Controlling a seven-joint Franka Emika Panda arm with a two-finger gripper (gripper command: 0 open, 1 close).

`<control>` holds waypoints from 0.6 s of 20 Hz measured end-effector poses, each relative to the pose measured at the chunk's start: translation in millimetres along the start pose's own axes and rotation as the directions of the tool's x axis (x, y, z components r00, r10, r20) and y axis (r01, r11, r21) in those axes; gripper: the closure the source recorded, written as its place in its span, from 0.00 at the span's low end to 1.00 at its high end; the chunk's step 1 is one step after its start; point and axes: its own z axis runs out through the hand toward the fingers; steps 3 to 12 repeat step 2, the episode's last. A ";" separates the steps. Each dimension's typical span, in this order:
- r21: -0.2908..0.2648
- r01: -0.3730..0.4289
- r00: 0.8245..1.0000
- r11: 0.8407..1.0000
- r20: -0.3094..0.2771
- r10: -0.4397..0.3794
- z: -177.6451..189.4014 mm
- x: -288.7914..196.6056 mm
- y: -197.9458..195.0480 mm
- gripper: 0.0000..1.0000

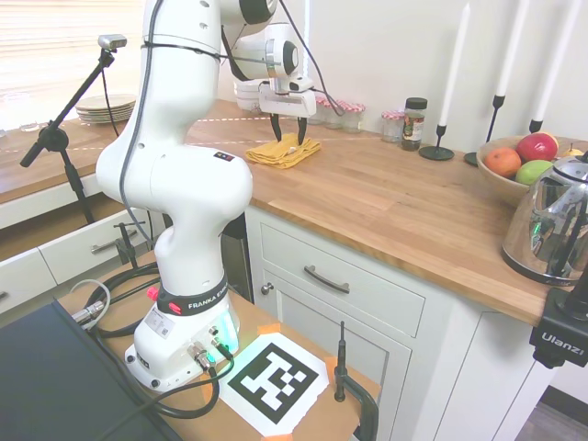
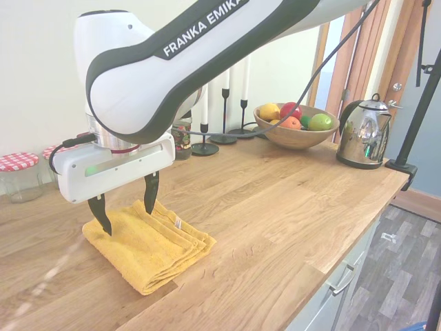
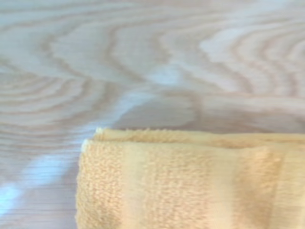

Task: Wipe the counter

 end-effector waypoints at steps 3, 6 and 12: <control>0.005 -0.001 1.000 1.000 -0.004 0.001 -6.9 2.6 1.6 0.00; 0.005 -0.001 1.000 1.000 -0.004 0.001 -6.9 2.6 1.6 0.00; 0.005 -0.001 1.000 1.000 -0.004 0.001 -6.9 2.6 1.6 0.00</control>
